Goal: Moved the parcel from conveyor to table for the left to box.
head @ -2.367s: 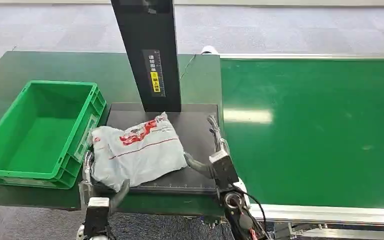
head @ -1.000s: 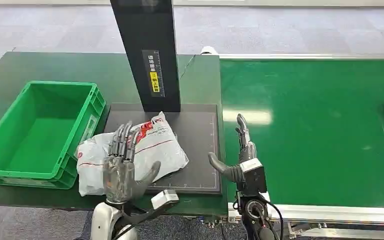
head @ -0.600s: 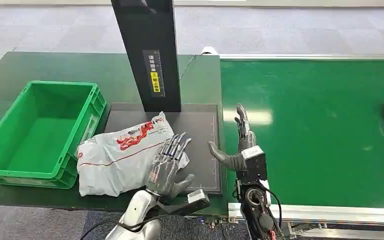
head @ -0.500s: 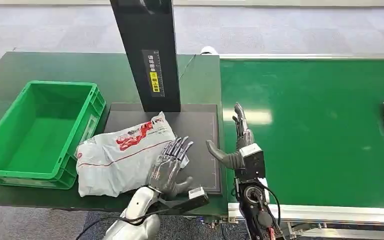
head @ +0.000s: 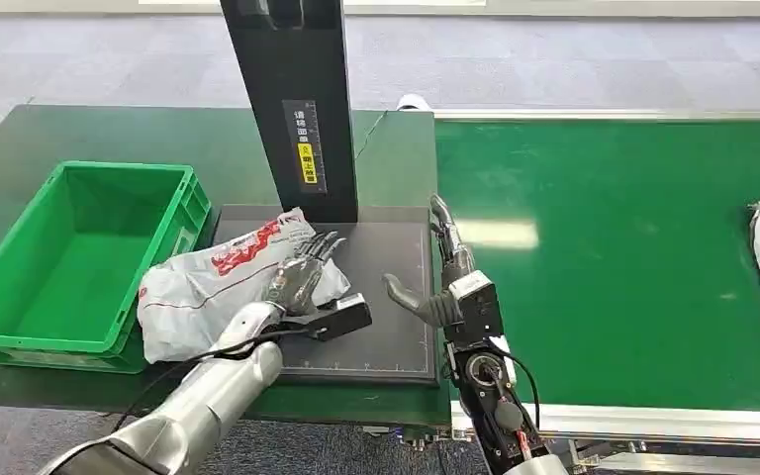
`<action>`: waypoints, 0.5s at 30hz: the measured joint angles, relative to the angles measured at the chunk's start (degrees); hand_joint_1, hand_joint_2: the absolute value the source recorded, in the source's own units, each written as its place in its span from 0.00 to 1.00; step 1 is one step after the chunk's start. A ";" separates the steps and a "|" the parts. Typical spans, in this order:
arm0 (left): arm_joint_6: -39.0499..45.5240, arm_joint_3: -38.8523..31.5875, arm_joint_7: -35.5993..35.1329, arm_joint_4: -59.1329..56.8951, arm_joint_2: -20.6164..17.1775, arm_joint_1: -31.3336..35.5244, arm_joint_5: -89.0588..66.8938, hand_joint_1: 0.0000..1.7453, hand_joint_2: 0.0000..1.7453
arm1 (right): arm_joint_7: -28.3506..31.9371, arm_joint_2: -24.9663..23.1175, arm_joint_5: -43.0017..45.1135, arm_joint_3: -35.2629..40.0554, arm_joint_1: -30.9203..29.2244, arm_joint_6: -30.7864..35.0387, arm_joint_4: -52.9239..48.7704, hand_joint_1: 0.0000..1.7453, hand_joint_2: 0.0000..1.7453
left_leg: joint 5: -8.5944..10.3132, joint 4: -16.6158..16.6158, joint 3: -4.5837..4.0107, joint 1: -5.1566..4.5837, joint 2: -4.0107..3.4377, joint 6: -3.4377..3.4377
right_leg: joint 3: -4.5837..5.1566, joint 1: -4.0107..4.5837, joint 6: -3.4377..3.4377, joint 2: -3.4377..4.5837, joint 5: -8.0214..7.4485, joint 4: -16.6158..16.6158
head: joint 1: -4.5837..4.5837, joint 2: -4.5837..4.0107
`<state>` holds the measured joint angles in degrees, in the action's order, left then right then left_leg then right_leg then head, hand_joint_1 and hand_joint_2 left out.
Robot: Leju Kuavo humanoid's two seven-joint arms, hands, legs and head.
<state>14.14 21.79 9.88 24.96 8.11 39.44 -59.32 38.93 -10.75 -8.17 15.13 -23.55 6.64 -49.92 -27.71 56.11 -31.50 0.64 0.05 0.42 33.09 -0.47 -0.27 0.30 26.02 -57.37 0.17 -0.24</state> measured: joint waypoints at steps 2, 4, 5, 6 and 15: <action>0.02 -0.52 0.50 -0.48 -0.35 0.33 0.13 0.00 1.00 | 0.00 -0.15 0.07 0.20 -0.38 -0.02 0.48 0.00 1.00 | 0.00 0.00 0.00 0.00 0.00 0.00 | 0.00 0.01 0.00 0.00 0.00 -0.01 | -0.02 0.00; 0.13 -0.87 0.74 -0.81 -0.43 0.45 0.11 0.00 1.00 | 0.00 -0.24 0.07 0.50 -0.67 -0.02 0.92 0.00 1.00 | 0.00 0.00 -0.01 0.00 0.01 0.00 | 0.00 0.01 0.00 -0.01 0.01 -0.01 | -0.02 0.00; 0.20 -0.98 0.81 -0.96 -0.46 0.47 0.06 0.00 1.00 | 0.00 -0.28 0.07 0.59 -0.76 -0.02 1.07 0.00 1.00 | 0.00 0.00 -0.02 0.00 0.01 0.00 | 0.00 0.01 0.00 -0.01 0.01 -0.01 | 0.00 0.00; 0.28 -1.00 0.83 -1.09 -0.44 0.47 0.00 0.00 1.00 | 0.00 -0.31 0.07 0.68 -0.84 -0.02 1.24 0.00 1.00 | 0.00 0.00 -0.03 0.00 0.01 0.00 | 0.00 0.00 0.00 -0.01 0.01 -0.01 | 0.00 0.00; 0.81 -1.44 2.45 -1.77 -0.35 0.09 1.02 0.99 1.00 | -0.04 -0.70 -0.13 0.94 -0.94 0.09 1.62 0.00 1.00 | -0.01 0.00 -0.03 -0.01 0.02 0.00 | 0.02 0.00 0.00 -0.01 0.01 -0.01 | -0.02 0.00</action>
<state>14.95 20.35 12.33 23.19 7.76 39.53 -58.30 38.88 -11.45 -8.31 16.06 -24.49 6.73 -48.30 -27.72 56.11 -31.53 0.63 0.07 0.42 33.12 -0.47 -0.27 0.29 26.03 -57.37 0.15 -0.24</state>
